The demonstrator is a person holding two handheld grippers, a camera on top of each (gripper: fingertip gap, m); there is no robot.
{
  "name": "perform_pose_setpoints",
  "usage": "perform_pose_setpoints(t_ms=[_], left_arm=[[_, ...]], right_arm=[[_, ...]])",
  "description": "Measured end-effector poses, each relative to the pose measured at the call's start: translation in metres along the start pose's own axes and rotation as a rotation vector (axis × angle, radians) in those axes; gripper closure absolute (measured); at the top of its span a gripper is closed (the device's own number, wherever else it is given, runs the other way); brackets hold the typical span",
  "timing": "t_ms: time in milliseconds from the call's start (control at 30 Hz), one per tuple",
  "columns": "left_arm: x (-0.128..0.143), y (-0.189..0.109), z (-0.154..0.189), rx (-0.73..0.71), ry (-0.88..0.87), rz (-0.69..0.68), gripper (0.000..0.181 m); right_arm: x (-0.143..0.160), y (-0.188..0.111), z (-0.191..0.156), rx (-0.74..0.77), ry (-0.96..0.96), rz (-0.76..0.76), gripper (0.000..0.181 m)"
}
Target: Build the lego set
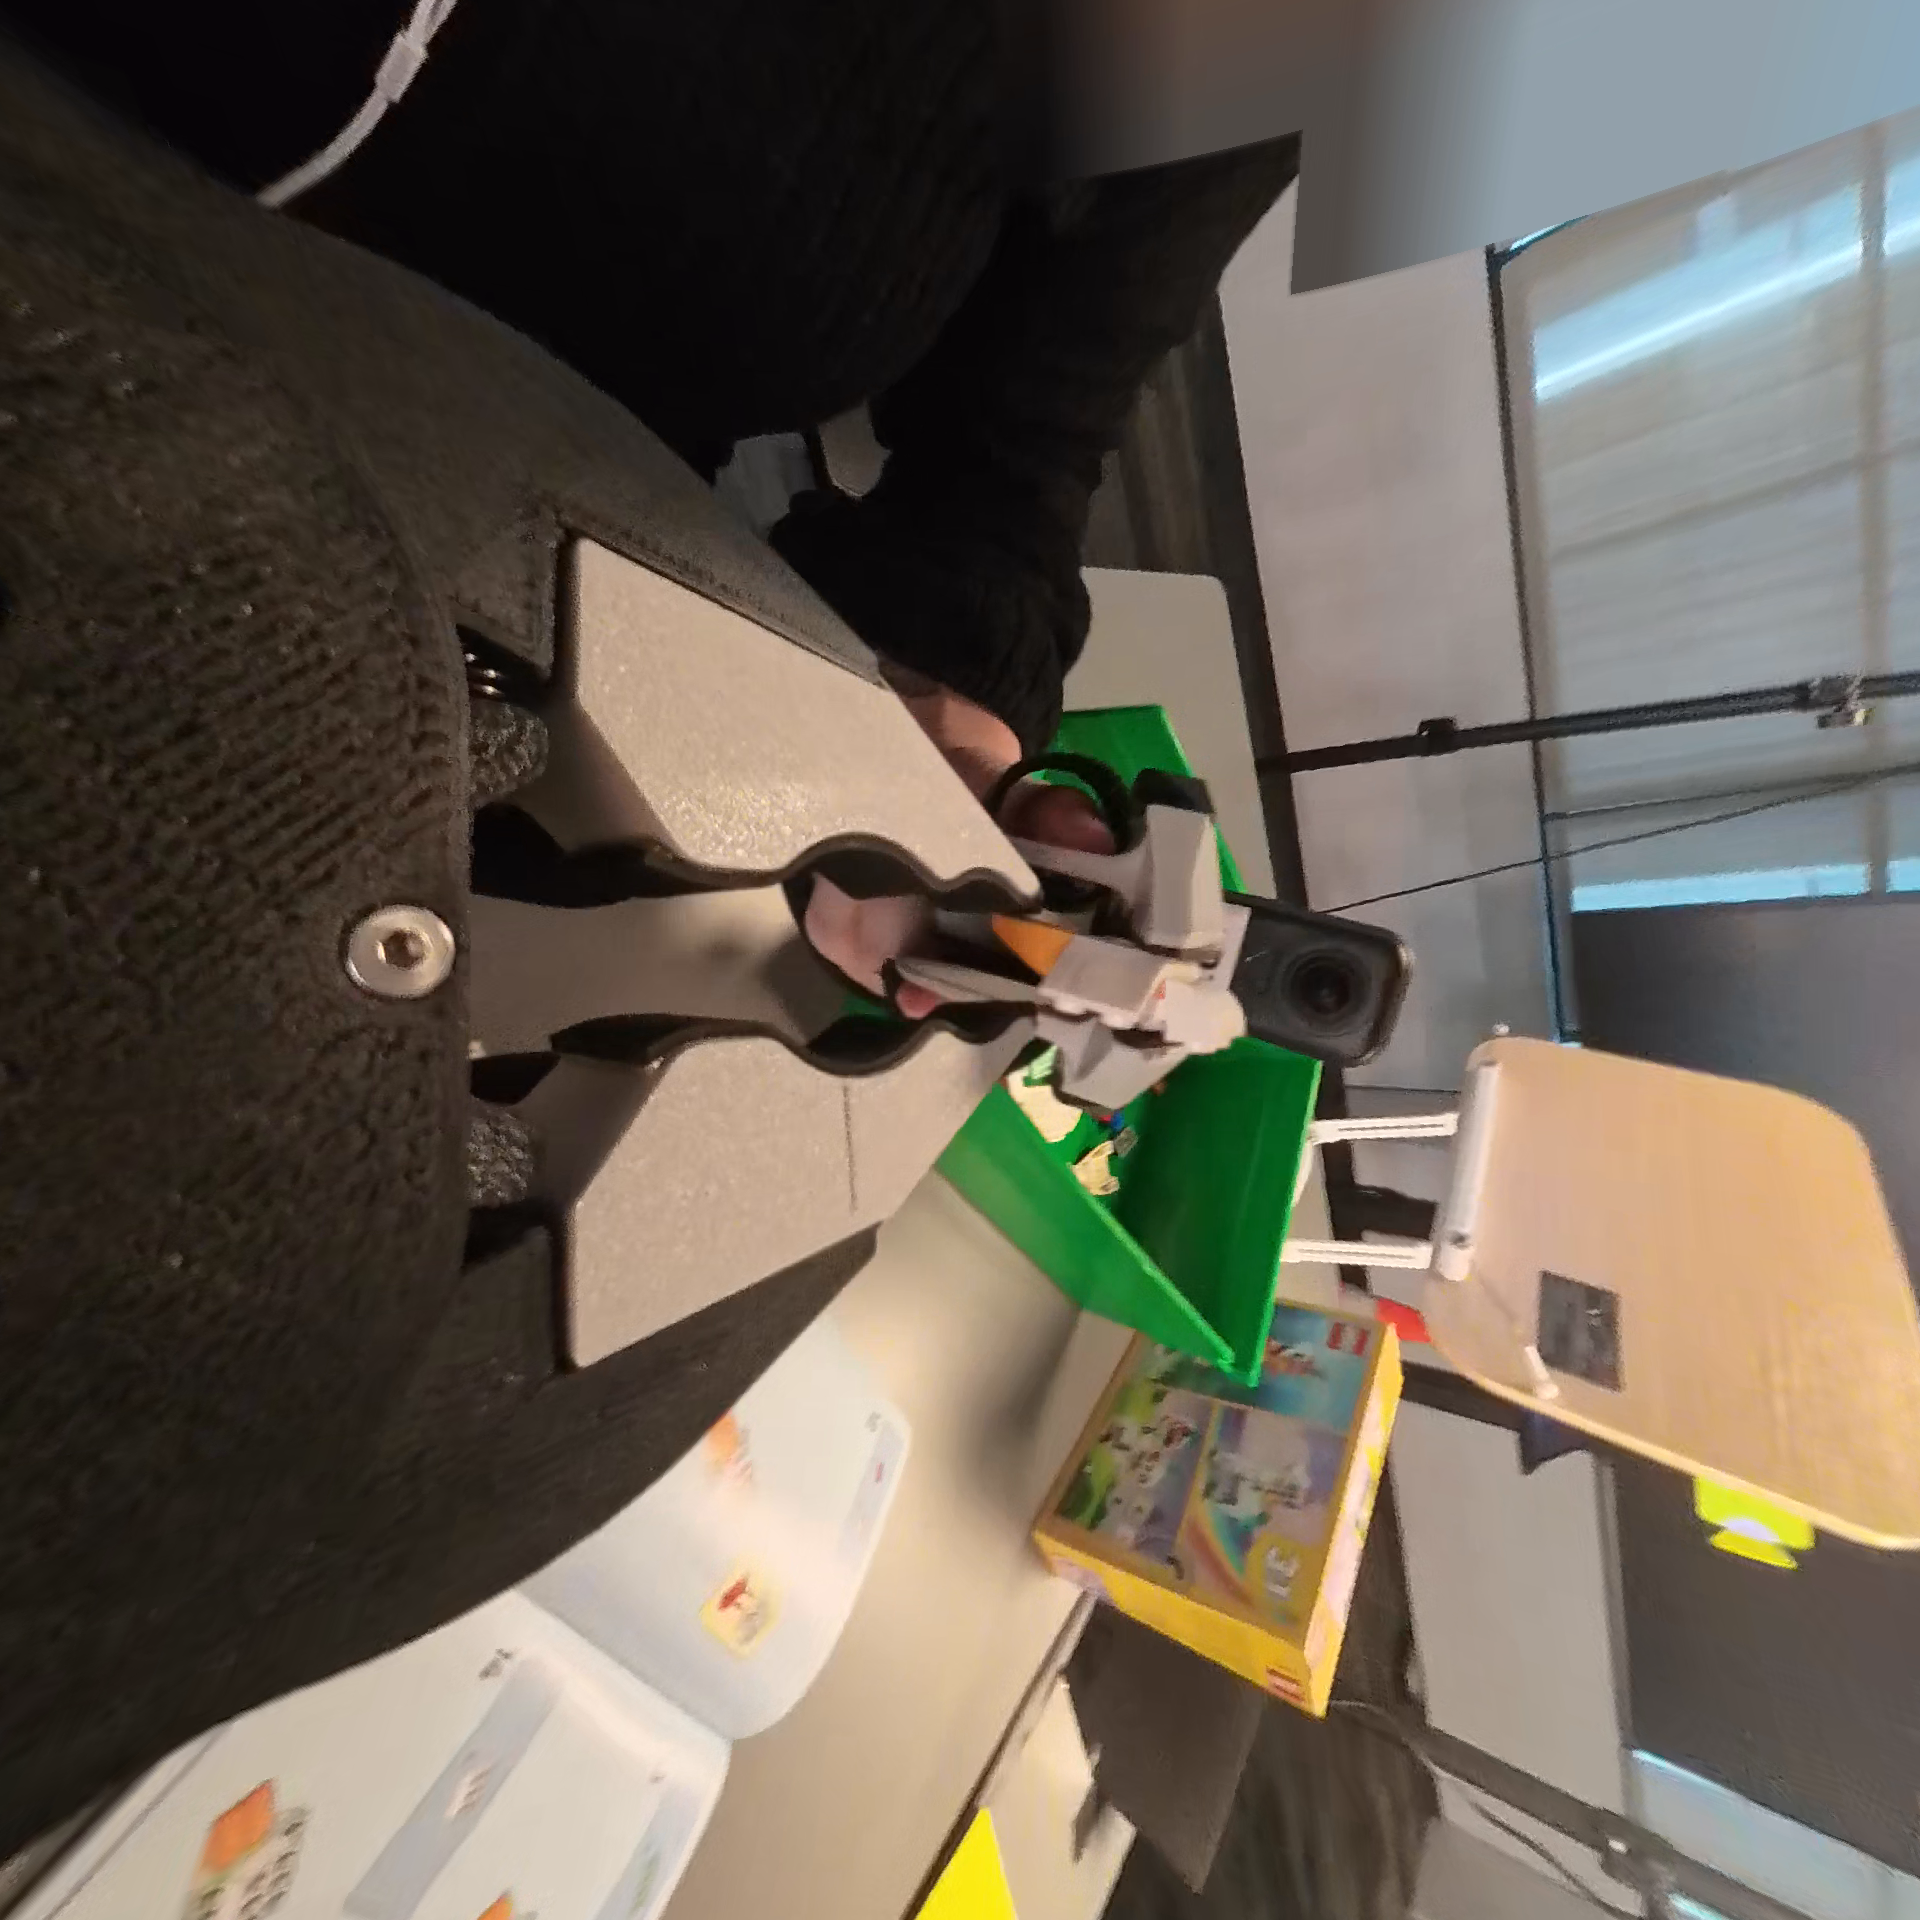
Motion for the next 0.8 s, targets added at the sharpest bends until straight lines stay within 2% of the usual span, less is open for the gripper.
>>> perform_pose_setpoints(t_ms=[300,800], left_arm=[[0.013,0.005,0.024,0.036,0.187,-0.126,0.169],[0.018,-0.002,0.024,-0.058,0.324,-0.225,0.168]], right_arm=[[0.001,-0.003,-0.02,0.051,-0.191,0.048,0.176],[0.005,-0.006,-0.02,0.073,-0.204,0.042,0.176]])
Point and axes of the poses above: each gripper's, where its closed fingertips meet, y out along the fingers, x out of its underside, z = x × y across the jaws, the point moved 3 cm from there along -y, back along the fingers, and after that the axes turned 7 degrees about -z, right-handed, at the moved point
